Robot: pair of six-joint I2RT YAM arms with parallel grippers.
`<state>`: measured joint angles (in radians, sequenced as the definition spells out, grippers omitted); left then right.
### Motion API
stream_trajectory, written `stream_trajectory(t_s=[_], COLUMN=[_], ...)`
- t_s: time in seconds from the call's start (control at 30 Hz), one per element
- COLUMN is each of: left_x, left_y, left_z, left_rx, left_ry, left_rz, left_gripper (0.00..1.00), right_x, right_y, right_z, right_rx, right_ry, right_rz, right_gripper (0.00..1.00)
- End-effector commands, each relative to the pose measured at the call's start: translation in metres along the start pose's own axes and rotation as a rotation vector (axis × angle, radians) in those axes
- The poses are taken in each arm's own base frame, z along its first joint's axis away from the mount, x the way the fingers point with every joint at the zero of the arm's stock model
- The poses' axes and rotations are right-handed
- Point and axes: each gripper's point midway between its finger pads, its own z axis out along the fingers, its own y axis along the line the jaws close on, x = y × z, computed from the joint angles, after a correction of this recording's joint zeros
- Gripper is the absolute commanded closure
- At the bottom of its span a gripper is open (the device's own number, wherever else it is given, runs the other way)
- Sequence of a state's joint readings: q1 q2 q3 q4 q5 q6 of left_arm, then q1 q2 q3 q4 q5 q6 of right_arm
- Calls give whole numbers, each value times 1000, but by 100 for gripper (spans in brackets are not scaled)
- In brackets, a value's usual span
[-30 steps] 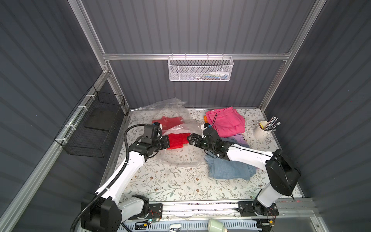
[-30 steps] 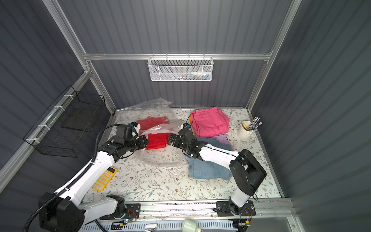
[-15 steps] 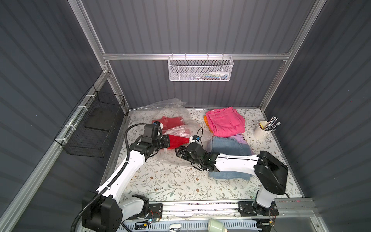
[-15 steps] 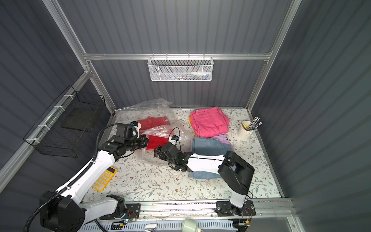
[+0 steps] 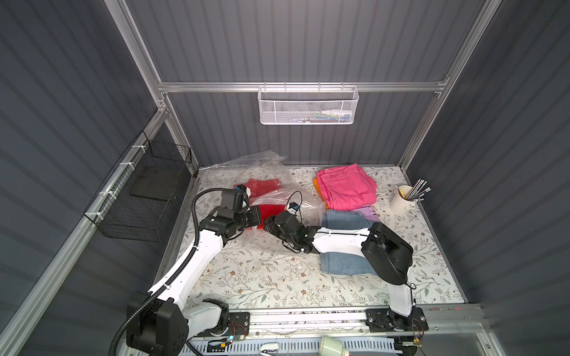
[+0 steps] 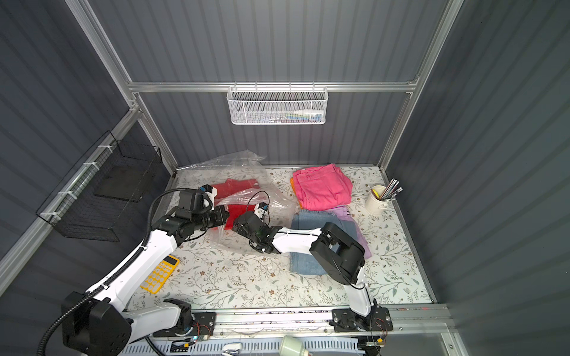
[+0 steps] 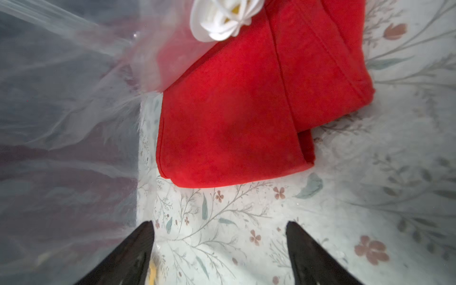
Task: Take the trousers out of the vacuum bag
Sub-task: Take out the trousers from the vacuum bag.
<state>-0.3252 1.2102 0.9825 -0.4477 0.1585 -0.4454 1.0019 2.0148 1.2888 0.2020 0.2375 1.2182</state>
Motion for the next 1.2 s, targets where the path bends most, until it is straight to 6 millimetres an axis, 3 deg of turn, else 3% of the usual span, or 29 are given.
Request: stream_trajectory(t_s=[0.0, 0.13, 0.3, 0.53, 0.73, 1.0, 1.17], left_x=[-15, -17, -19, -17, -16, -9, -1], left_y=[-8, -8, -8, -8, -6, 1, 11], left_z=[-5, -5, -7, -8, -10, -7, -4], left_rx=[22, 17, 12, 9, -2, -23, -61], left_ry=[-29, -31, -35, -28, -30, -16, -4], left_rz=[12, 14, 15, 14, 19, 16, 12], left_gripper=[100, 100, 100, 100, 100, 100, 100], right_x=[-4, 3, 10, 1, -10, -34, -45], right_y=[-11, -16, -23, -21, -34, -45, -35], right_z=[5, 6, 21, 38, 57, 76, 72], right_rx=[61, 76, 78, 82, 120, 142, 77], right_ry=[-36, -33, -14, -34, -54, -65, -52], right_rz=[56, 90, 108, 104, 142, 187, 183], right_gripper=[17, 16, 16, 14, 15, 43, 80])
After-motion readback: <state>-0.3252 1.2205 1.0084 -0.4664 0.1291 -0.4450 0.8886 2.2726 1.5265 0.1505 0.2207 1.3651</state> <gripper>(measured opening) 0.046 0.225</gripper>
